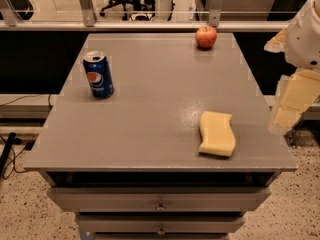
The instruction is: Pick pepsi can
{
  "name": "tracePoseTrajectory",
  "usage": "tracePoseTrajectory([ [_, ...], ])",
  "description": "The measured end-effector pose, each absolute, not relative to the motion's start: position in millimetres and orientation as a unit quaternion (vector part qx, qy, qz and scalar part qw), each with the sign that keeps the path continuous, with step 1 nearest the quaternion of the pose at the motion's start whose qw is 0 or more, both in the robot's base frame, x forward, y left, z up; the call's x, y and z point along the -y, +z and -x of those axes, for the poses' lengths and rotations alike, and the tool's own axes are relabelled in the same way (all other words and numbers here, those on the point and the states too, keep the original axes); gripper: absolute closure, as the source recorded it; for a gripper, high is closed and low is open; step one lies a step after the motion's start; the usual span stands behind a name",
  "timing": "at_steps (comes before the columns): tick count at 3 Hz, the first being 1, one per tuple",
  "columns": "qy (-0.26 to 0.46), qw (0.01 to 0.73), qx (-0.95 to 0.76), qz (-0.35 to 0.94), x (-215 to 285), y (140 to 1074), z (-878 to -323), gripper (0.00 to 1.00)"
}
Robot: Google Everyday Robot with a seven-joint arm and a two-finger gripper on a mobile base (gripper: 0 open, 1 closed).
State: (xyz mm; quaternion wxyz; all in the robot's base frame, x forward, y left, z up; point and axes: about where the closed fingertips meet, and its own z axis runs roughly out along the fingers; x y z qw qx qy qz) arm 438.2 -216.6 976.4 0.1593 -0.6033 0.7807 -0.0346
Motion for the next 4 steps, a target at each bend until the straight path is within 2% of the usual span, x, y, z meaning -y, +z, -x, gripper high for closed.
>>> tracePoseTrajectory([
  [2,-0.019,0.18,-0.771,0.61,206,972,-447,0.0],
  [4,0.081,0.262,-0.722,0.635,124,942,-520,0.0],
])
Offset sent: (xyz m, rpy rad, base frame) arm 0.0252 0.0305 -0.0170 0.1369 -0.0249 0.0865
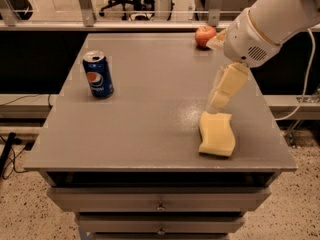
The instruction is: Pick pepsi can
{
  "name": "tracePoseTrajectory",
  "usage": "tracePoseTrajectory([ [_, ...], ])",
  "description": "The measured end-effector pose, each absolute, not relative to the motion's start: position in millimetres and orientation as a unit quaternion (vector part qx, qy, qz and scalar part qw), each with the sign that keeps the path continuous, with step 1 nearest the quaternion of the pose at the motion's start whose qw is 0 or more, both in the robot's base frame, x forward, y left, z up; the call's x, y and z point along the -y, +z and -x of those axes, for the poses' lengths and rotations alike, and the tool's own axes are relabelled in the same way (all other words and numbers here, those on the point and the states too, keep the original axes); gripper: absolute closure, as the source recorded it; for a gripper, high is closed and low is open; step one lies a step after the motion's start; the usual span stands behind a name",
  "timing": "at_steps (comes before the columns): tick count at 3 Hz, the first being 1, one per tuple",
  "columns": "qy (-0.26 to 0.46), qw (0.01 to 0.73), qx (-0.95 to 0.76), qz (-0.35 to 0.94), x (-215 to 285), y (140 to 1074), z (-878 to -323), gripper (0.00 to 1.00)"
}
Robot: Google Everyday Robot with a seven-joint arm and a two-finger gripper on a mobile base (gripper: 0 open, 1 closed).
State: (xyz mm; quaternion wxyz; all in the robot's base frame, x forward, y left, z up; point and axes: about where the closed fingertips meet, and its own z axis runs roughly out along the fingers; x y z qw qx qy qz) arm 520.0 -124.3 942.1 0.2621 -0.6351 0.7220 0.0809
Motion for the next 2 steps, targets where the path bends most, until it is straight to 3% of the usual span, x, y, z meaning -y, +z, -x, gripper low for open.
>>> tracePoseTrajectory([
  [2,0.185,0.325,-0.672,0.639,19,931,-569,0.0],
])
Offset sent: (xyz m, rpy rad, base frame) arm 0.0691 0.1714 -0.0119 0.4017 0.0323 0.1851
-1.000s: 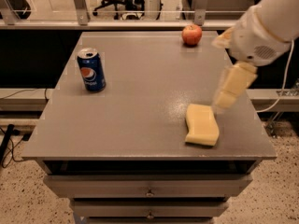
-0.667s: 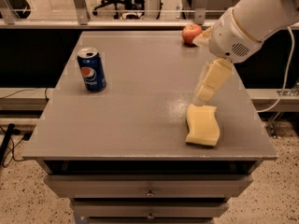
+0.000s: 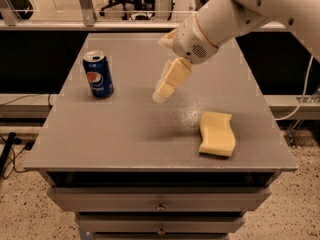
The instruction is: Pick pepsi can
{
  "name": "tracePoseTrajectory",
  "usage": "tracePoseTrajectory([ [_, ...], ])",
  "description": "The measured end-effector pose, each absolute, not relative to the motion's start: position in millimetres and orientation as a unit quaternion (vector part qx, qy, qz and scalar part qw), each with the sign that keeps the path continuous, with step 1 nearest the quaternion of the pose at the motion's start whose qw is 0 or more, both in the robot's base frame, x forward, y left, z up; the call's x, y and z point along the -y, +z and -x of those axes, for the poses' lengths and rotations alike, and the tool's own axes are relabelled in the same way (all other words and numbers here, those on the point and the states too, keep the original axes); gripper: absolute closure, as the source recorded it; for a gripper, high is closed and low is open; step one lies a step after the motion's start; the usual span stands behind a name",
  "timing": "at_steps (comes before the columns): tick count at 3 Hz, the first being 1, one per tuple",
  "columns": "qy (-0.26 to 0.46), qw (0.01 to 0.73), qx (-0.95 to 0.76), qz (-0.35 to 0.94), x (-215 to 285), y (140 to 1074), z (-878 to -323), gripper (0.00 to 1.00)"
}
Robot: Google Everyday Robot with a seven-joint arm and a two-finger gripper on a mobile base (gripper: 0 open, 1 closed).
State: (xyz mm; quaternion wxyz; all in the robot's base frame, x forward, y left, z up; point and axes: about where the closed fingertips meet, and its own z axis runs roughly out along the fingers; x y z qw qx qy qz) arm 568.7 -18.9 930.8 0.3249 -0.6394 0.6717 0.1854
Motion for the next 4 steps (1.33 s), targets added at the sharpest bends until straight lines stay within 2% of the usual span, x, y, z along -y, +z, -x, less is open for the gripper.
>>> tracePoseTrajectory([
  [1,0.237,0.348,-0.647,0.636,-32,928,-579,0.0],
  [3,0.237,0.368,-0.636,0.635,-37,931,-585,0.0],
  [4,0.247,0.407,-0.612,0.631,-56,930,-606,0.0],
])
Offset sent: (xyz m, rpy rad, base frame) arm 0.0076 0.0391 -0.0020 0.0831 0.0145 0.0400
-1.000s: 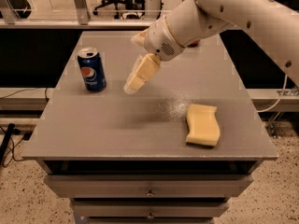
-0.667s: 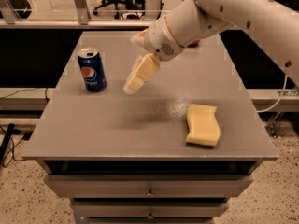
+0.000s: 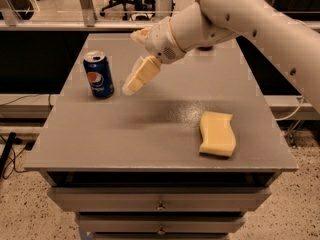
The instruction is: Pick pepsi can
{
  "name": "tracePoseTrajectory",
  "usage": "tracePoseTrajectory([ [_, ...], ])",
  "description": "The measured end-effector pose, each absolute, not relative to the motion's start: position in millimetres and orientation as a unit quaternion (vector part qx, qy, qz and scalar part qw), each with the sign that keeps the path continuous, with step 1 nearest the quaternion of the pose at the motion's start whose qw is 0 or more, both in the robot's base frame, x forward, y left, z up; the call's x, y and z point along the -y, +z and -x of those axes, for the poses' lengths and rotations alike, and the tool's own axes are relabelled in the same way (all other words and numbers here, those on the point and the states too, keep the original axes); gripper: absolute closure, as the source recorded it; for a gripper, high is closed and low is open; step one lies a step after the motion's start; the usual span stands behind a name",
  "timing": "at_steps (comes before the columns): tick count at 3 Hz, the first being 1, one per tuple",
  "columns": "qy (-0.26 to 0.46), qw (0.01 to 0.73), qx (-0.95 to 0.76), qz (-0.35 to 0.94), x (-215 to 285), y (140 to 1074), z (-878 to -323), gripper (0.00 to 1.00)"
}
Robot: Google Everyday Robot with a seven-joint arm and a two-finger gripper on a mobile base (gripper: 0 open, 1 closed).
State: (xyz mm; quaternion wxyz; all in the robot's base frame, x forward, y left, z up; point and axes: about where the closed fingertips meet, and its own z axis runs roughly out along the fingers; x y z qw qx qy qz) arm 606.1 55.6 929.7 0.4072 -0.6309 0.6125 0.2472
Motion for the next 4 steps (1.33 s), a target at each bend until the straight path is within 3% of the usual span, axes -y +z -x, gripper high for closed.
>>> tracePoseTrajectory([
  [2,0.323,0.456,-0.583,0.589,-112,908,-653,0.0],
  [4,0.383,0.46,-0.579,0.554,-148,884,-668,0.0],
])
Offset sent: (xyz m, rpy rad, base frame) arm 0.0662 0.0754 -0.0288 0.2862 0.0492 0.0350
